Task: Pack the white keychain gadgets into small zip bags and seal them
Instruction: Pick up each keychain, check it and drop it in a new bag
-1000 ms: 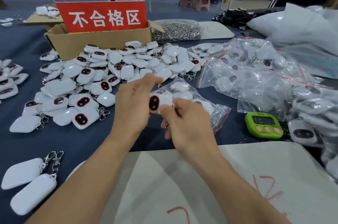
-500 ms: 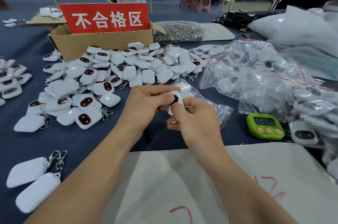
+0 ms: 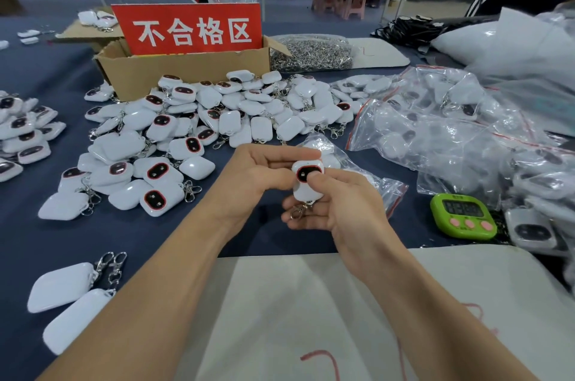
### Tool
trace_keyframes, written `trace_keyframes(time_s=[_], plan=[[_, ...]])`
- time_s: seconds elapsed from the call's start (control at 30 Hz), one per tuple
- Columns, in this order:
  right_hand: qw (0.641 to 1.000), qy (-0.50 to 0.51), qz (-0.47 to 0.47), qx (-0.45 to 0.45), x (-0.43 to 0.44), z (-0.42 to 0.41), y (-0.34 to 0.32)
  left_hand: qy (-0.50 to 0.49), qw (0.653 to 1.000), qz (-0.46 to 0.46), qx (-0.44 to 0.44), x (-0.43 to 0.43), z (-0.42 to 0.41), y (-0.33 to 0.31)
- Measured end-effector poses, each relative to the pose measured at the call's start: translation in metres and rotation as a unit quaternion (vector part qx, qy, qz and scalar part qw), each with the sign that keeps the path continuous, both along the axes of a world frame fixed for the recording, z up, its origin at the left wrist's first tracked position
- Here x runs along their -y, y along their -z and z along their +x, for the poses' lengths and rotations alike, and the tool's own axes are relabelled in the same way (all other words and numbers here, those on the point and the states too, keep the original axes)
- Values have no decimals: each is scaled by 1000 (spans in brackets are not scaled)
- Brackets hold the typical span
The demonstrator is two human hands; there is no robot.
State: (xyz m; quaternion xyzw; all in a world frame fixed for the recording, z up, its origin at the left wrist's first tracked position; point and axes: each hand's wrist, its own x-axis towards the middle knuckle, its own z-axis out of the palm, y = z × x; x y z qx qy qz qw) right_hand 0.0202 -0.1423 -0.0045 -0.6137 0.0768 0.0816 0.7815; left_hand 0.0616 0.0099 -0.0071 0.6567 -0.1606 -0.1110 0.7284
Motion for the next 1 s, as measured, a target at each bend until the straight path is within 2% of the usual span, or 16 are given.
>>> trace_keyframes(time_s=[0.17,0.63,1.0], plan=[[1000,6,-15,-5,-1,0,2,1,1000,27,-1,-3,-2,-1],[999,-33,-7,-10,-1,6,3,-121,992,37,-1,11,-4,0],[998,-51,-32,-1,1,6,3,-99,993,57,3,9,-3,0]])
